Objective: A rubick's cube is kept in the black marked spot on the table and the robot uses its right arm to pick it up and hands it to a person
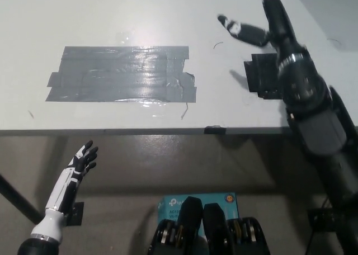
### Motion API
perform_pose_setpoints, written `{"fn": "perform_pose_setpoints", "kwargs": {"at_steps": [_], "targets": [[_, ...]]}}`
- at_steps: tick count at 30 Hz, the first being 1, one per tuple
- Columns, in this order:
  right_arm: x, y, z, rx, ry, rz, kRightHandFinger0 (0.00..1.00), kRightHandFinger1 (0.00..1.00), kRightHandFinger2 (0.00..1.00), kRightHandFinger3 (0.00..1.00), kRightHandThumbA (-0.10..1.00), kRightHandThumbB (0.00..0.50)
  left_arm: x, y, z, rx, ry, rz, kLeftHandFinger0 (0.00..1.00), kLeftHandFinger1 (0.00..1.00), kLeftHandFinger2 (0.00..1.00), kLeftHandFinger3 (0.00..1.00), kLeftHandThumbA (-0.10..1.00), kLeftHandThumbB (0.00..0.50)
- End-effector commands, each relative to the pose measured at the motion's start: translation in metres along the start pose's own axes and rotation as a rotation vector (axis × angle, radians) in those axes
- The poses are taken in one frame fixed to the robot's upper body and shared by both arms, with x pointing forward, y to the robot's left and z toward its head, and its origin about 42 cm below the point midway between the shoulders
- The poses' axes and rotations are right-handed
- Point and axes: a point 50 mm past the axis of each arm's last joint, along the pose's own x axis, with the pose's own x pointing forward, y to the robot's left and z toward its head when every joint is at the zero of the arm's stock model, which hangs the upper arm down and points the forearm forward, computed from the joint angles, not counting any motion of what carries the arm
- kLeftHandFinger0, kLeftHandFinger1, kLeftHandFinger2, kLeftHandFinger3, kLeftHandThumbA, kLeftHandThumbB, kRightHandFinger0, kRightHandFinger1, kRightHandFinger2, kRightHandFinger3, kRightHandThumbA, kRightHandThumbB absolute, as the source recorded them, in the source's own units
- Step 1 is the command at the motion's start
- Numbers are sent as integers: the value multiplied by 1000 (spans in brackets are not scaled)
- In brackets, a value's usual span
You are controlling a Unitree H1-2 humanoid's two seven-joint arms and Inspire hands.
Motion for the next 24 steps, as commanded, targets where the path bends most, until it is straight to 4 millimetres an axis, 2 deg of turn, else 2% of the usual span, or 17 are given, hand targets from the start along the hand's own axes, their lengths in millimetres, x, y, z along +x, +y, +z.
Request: {"fn": "perform_pose_setpoints", "kwargs": {"at_steps": [1, 4, 7, 9, 11, 12, 14, 15, 18, 19, 20, 22, 23, 24], "targets": [[-157, -116, 139, 59, -595, -147, 1000, 1000, 1000, 1000, 840, 500, 30, 13, 32, 34, -119, -31, 1000, 1000, 1000, 1000, 1000, 204], [-193, -112, 131, 79, -598, -149, 1000, 1000, 1000, 1000, 871, 500, 27, 12, 29, 33, -107, -34, 1000, 1000, 1000, 1000, 1000, 195], [-221, -105, 122, 104, -597, -149, 1000, 1000, 1000, 1000, 873, 500, 25, 14, 27, 44, -100, -31, 1000, 1000, 1000, 1000, 1000, 191], [-230, -98, 118, 130, -592, -137, 1000, 1000, 1000, 1000, 863, 483, 24, 15, 27, 46, -93, -31, 1000, 1000, 1000, 1000, 1000, 189], [-237, -90, 111, 146, -570, -126, 1000, 1000, 1000, 1000, 866, 493, 21, 15, 25, 43, -79, -32, 1000, 1000, 1000, 1000, 1000, 186], [-238, -90, 110, 147, -566, -124, 1000, 1000, 1000, 1000, 830, 493, 20, 14, 24, 42, -76, -32, 1000, 1000, 1000, 1000, 1000, 185], [-244, -82, 99, 162, -521, -123, 1000, 1000, 1000, 1000, 860, 497, 15, 11, 19, 36, -66, -37, 1000, 1000, 1000, 1000, 1000, 179], [-247, -73, 80, 171, -462, -114, 1000, 1000, 1000, 1000, 840, 471, 11, 10, 15, 33, -60, -40, 1000, 1000, 1000, 1000, 1000, 190], [-251, -60, 48, 210, -343, -84, 1000, 1000, 1000, 1000, 785, 463, 6, 9, 10, 34, -49, -45, 1000, 1000, 1000, 1000, 1000, 182], [-251, -55, 35, 225, -300, -71, 1000, 1000, 1000, 1000, 766, 438, 4, 9, 9, 35, -45, -46, 1000, 1000, 1000, 1000, 1000, 188], [-253, -48, 17, 249, -233, -55, 1000, 1000, 1000, 1000, 748, 432, 2, 9, 8, 39, -39, -48, 1000, 1000, 1000, 1000, 1000, 181], [-255, -39, -6, 279, -147, -44, 1000, 1000, 1000, 1000, 734, 430, 1, 10, 7, 48, -37, -50, 1000, 1000, 1000, 1000, 1000, 178], [-258, -36, -14, 282, -113, -44, 1000, 1000, 1000, 1000, 729, 419, -2, 8, 5, 48, -30, -52, 1000, 1000, 1000, 1000, 1000, 181], [-261, -29, -31, 290, -62, -44, 1000, 1000, 1000, 1000, 714, 398, -5, 7, 4, 46, -23, -52, 1000, 1000, 1000, 1000, 1000, 181]]}}
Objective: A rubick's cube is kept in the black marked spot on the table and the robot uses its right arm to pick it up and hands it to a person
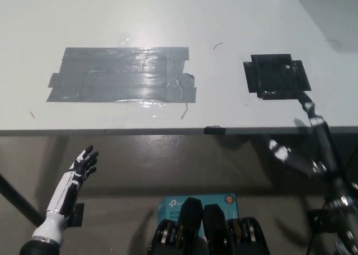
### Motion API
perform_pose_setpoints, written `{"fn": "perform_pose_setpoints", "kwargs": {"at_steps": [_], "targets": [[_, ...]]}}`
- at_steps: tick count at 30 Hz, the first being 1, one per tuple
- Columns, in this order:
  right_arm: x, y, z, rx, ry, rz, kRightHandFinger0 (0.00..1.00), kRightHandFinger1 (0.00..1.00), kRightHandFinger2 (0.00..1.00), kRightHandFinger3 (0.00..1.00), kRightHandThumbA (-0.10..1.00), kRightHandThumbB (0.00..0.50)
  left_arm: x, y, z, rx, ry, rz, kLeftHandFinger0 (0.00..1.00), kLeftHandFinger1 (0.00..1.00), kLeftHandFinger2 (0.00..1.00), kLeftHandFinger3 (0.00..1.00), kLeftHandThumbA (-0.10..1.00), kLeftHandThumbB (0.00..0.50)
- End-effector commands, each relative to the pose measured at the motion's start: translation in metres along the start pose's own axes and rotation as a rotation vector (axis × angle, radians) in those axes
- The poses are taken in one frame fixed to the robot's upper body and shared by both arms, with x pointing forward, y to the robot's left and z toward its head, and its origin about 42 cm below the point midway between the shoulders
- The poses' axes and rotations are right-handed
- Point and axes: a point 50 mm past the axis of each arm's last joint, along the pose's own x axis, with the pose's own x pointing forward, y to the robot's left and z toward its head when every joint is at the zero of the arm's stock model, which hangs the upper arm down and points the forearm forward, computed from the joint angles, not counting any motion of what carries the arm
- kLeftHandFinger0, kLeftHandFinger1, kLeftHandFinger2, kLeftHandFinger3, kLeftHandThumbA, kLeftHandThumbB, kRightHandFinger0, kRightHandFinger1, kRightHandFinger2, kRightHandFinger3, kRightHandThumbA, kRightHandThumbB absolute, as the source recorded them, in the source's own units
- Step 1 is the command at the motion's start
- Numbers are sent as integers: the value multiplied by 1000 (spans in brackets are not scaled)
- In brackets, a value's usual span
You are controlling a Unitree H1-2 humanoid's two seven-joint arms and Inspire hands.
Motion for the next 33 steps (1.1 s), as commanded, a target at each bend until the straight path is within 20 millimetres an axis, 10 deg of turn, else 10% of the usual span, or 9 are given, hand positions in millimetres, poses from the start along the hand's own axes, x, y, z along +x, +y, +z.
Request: {"fn": "perform_pose_setpoints", "kwargs": {"at_steps": [1, 10, 33], "targets": [[-26, -16, 2, 142, -76, -2, 1000, 1000, 1000, 1000, 712, 392, -5, 7, 11, 51, -53, -47, 1000, 1000, 1000, 1000, 1000, 174], [-45, -10, -73, 89, 139, -47, 1000, 1000, 1000, 1000, 778, 262, -18, 0, 6, 47, -42, -60, 1000, 1000, 1000, 1000, 1000, 177], [-1, -15, -74, 107, 94, -49, 1000, 1000, 1000, 1000, 767, 236, 25, 12, 32, 56, -117, -50, 1000, 1000, 1000, 1000, 989, 160]]}}
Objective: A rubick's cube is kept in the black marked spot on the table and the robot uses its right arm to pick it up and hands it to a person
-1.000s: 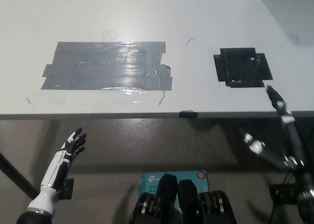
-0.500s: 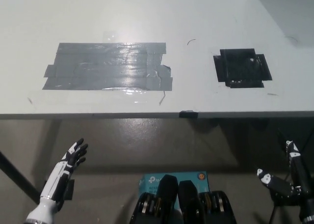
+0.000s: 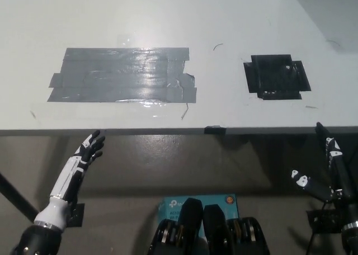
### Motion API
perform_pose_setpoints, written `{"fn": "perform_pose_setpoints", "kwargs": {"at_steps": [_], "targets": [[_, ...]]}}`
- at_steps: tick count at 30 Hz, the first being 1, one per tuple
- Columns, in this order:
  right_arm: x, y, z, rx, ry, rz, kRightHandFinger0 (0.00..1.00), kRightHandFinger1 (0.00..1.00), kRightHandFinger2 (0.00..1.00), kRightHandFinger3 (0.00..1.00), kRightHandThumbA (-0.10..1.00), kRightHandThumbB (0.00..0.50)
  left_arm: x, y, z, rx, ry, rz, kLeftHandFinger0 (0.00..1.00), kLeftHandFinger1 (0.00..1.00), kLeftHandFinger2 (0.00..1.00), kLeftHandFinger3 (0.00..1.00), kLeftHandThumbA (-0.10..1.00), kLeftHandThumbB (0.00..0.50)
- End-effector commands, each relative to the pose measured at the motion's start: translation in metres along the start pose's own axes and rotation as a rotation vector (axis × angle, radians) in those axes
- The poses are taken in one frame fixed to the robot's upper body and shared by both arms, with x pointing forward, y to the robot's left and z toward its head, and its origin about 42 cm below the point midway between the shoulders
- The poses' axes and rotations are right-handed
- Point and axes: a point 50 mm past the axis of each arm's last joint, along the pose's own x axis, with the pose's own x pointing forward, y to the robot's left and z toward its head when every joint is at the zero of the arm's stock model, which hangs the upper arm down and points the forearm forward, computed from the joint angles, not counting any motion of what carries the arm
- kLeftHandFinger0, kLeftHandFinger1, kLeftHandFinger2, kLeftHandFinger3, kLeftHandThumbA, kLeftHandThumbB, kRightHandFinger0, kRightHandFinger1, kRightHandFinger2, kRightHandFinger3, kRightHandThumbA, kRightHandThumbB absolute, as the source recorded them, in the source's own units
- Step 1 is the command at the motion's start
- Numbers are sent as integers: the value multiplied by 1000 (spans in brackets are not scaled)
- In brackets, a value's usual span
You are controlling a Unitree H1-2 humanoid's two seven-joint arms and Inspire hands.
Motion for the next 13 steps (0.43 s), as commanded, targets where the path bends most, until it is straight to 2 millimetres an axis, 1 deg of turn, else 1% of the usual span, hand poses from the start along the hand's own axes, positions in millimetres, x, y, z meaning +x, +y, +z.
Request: {"fn": "perform_pose_setpoints", "kwargs": {"at_steps": [1, 5, 8, 9, 13], "targets": [[13, -2, 13, 23, -86, -4, 1000, 1000, 1000, 1000, 766, 236, 5, 12, 8, 31, -37, -7, 1000, 1000, 1000, 1000, 990, 159], [10, -1, 12, 27, -79, 2, 1000, 1000, 1000, 1000, 749, 219, 2, 10, 8, 31, -26, -11, 1000, 1000, 1000, 1000, 980, 152], [10, 0, 11, 23, -78, 6, 1000, 1000, 1000, 1000, 761, 224, 2, 10, 8, 28, -23, -13, 1000, 1000, 1000, 1000, 968, 145], [10, 0, 11, 22, -77, 6, 1000, 1000, 1000, 1000, 766, 226, 2, 10, 8, 32, -20, -13, 1000, 1000, 1000, 1000, 970, 154], [11, 0, 12, 23, -78, 7, 1000, 1000, 1000, 1000, 766, 226, 3, 11, 11, 32, -21, -16, 1000, 1000, 1000, 1000, 956, 141]]}}
